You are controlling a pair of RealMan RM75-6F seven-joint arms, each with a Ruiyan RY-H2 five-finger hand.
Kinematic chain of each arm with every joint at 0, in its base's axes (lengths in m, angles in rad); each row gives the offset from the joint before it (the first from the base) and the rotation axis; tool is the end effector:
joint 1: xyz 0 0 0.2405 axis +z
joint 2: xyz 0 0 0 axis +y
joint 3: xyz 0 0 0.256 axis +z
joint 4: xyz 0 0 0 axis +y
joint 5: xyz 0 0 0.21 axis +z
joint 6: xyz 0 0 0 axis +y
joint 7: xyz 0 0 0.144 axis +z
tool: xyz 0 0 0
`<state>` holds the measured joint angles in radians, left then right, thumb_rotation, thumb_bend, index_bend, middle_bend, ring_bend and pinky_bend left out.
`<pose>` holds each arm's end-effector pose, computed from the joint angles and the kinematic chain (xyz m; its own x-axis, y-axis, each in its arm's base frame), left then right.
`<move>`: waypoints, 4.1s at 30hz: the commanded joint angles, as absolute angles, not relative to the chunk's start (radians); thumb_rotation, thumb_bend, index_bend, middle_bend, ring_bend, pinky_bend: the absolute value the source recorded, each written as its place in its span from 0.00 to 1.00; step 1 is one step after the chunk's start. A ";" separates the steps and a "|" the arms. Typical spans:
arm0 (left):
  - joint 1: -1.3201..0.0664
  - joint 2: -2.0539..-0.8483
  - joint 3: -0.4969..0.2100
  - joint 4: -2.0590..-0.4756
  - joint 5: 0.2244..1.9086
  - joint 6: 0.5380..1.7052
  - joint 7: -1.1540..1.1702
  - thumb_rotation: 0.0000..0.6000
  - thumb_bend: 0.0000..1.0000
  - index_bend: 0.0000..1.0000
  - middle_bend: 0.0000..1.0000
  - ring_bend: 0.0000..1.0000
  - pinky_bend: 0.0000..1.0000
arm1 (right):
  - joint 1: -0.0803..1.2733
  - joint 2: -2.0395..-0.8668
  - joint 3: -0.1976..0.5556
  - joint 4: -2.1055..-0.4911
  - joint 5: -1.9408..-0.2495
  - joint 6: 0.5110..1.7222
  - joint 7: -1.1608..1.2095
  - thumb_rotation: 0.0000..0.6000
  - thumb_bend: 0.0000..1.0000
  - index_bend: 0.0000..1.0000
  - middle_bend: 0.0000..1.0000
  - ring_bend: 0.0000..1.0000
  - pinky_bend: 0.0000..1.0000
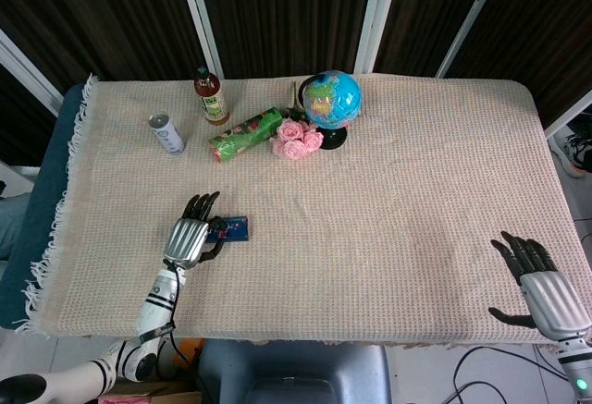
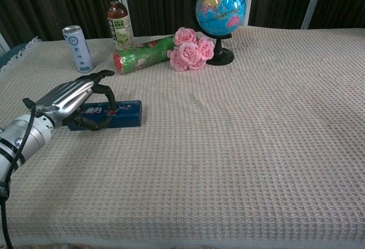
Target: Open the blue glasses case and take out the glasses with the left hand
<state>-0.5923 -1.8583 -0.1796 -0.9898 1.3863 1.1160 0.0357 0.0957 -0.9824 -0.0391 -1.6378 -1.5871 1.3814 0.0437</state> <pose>-0.2029 0.3337 -0.0617 0.3272 0.1324 0.9356 0.9144 -0.2940 -0.2782 -0.3179 -0.1632 0.1714 0.4686 -0.1829 0.8643 -0.8834 -0.0886 0.4602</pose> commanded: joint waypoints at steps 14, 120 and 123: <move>-0.612 -1.890 -0.171 -0.903 1.411 1.165 0.073 1.00 0.42 0.57 0.04 0.00 0.00 | 0.095 -0.980 -0.040 -1.639 -1.589 1.380 0.044 1.00 0.00 0.00 0.00 0.00 0.00; -0.451 -1.590 0.095 -1.175 1.626 1.247 0.074 1.00 0.75 0.46 0.01 0.00 0.00 | 0.071 -0.959 -0.055 -1.633 -1.630 1.425 0.103 1.00 0.03 0.00 0.00 0.00 0.00; -0.450 -1.591 0.104 -1.192 1.646 1.255 0.067 1.00 0.75 0.45 0.00 0.00 0.00 | 0.070 -0.958 -0.054 -1.631 -1.630 1.428 0.109 1.00 0.03 0.00 0.00 0.00 0.00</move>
<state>-0.4506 -1.5904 0.0995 -1.1854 1.6381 1.2512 0.0693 0.0702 -0.9581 -0.0544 -1.6315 -1.6305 1.4274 0.1090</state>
